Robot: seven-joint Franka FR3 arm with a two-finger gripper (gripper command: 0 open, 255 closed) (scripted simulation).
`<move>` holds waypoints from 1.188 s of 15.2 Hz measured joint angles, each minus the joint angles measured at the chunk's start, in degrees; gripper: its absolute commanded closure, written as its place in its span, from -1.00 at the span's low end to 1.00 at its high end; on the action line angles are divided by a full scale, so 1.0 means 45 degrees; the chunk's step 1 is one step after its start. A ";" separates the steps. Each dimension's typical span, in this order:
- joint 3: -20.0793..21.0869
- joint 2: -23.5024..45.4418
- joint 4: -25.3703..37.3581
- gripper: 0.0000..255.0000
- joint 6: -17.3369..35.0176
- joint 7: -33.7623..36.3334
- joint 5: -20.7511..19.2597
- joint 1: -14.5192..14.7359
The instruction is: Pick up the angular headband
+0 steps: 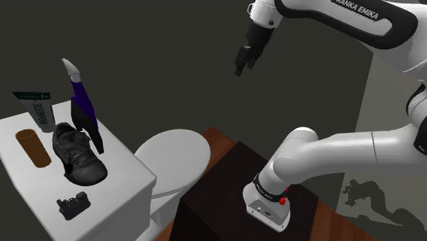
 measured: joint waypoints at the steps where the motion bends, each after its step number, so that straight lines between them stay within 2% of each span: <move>1: 0.0000 0.0000 0.0000 -1.00 0.0000 0.0000 0.0000 0.0000; 8: 0.1257 0.1539 0.0284 -1.00 0.0791 0.1587 0.1047 0.0415; 18: 0.3097 0.5055 0.2057 -1.00 0.2005 0.4004 0.2129 0.0931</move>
